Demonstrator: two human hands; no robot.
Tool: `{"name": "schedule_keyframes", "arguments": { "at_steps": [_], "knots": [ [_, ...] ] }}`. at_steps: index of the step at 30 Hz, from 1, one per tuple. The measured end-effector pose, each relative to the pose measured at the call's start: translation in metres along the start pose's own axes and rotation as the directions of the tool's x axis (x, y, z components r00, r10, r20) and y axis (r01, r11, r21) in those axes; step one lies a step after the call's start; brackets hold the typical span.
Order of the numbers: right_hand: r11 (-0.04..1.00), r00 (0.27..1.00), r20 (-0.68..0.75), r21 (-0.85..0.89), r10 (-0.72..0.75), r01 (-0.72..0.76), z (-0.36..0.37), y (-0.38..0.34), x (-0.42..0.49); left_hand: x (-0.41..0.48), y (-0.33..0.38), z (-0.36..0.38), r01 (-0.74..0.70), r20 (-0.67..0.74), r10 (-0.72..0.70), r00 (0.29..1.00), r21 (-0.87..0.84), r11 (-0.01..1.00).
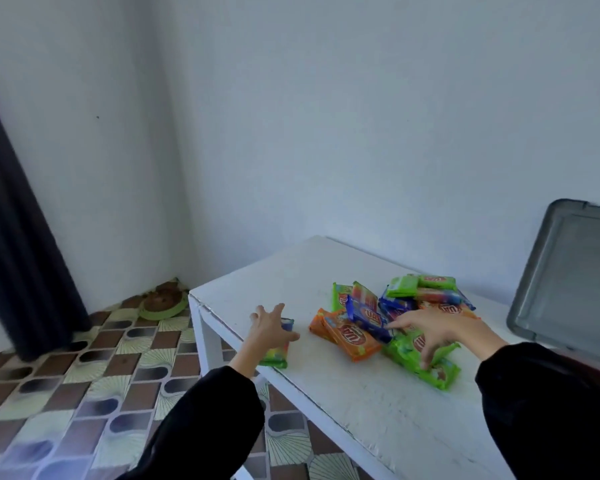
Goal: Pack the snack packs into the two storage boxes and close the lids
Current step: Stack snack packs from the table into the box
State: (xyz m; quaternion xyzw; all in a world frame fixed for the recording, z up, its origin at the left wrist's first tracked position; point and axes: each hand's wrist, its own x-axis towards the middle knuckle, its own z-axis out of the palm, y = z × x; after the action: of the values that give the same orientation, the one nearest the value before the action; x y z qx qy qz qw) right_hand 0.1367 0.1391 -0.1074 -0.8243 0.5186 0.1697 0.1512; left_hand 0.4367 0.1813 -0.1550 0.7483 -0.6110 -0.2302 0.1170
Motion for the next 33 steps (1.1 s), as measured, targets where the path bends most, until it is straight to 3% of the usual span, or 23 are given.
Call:
{"name": "schedule_keyframes", "arguments": {
  "at_steps": [7,10,13,17,20,25,29,33],
  "knots": [
    [1.000,0.990,0.136,0.012,-0.027,0.025,0.007,0.016,0.000,0.007,-0.006,0.017,0.084,-0.044,-0.080,0.996,0.109,0.990],
    [0.999,0.998,0.045,-0.016,-0.040,0.041,0.015,0.024,0.004,0.007,-0.005,0.016,0.103,-0.103,-0.090,0.991,0.123,0.987],
    [1.000,0.998,-0.056,-0.004,-0.014,0.013,0.016,0.025,0.004,0.003,-0.005,0.014,0.097,-0.164,-0.095,0.982,0.007,0.995],
    [0.988,0.995,-0.096,0.152,-0.007,0.022,0.009,0.024,-0.001,-0.006,0.000,0.003,0.034,-0.225,-0.070,0.972,-0.158,0.987],
    [0.981,0.978,-0.210,0.186,-0.012,0.052,-0.005,0.021,-0.017,-0.016,0.021,-0.019,-0.088,-0.261,0.042,0.964,-0.166,0.982],
    [0.979,0.899,-0.428,0.203,0.091,-0.002,-0.041,0.032,-0.072,-0.041,0.093,-0.054,-0.406,-0.224,0.381,0.897,-0.077,0.911],
    [0.975,0.856,-0.482,0.194,0.187,-0.104,-0.056,0.049,-0.142,-0.064,0.161,-0.053,-0.642,-0.132,0.631,0.765,-0.068,0.764],
    [0.952,0.829,-0.474,0.217,0.296,-0.216,-0.043,0.068,-0.214,-0.091,0.228,-0.027,-0.818,0.039,0.820,0.570,-0.058,0.572]
  ]
}}
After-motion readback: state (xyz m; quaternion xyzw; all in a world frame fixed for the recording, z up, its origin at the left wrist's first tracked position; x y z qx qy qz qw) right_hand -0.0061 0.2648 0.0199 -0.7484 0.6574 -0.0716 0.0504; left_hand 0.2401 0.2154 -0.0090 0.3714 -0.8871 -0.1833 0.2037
